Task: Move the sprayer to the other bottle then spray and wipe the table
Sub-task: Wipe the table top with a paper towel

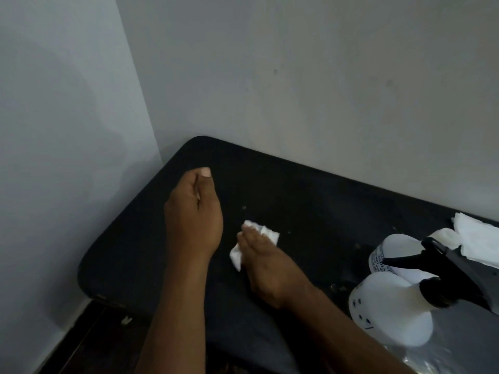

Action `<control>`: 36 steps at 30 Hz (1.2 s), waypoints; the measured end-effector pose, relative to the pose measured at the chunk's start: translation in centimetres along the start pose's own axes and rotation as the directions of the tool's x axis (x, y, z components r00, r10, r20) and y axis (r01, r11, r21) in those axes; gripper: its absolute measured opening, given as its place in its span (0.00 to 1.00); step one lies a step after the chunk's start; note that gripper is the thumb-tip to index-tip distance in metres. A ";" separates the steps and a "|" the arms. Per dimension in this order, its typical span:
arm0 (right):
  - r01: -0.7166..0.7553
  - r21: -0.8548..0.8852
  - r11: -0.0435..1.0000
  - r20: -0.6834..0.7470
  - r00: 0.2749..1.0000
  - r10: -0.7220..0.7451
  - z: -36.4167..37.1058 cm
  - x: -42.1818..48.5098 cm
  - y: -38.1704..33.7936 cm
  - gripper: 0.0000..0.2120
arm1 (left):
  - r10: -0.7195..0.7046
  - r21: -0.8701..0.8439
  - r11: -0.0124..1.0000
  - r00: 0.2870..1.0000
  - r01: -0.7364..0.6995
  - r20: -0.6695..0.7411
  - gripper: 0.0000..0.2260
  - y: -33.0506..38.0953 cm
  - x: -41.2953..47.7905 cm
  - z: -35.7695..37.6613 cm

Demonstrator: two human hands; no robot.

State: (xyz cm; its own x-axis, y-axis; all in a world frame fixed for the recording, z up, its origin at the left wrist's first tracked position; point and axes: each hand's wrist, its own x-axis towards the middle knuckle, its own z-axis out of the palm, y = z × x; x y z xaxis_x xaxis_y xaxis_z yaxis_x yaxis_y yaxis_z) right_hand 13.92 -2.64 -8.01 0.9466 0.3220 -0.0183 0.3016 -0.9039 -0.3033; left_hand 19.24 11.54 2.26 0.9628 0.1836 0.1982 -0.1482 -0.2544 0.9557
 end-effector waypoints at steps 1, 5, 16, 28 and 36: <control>-0.075 -0.003 0.997 -0.026 0.997 0.075 -0.3 0.4 1.2 0.27 | 0.001 -0.010 1.000 1.000 -0.001 -0.005 0.14 -0.1 0.1 -0.1; -0.438 0.005 0.899 -0.166 0.886 0.433 -1.6 2.6 6.3 0.25 | 0.009 -0.049 0.999 1.000 -0.009 -0.006 0.13 -0.3 0.5 -0.7; -0.553 0.019 0.833 -0.058 0.831 0.553 -2.1 8.6 4.8 0.32 | -0.027 -0.152 0.988 0.998 0.016 -0.065 0.13 -0.8 1.5 -2.2; -0.055 0.155 0.986 -0.091 0.993 0.070 -1.5 1.0 -2.4 0.28 | -0.060 -0.188 0.981 0.997 0.052 -0.041 0.10 -0.1 1.4 -2.1; -0.716 0.050 0.696 -0.616 0.527 0.586 -8.7 2.8 8.0 0.13 | -0.034 -0.186 0.982 0.999 0.033 -0.001 0.18 0.2 1.0 -1.3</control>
State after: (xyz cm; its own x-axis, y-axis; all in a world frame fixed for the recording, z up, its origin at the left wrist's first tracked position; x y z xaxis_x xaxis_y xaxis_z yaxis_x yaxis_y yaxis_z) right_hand 19.94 -11.45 -2.25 0.7458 -0.5332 0.3992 -0.4735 -0.8459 -0.2453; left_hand 19.91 12.90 2.91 0.9671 0.1933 0.1656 -0.1554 -0.0666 0.9856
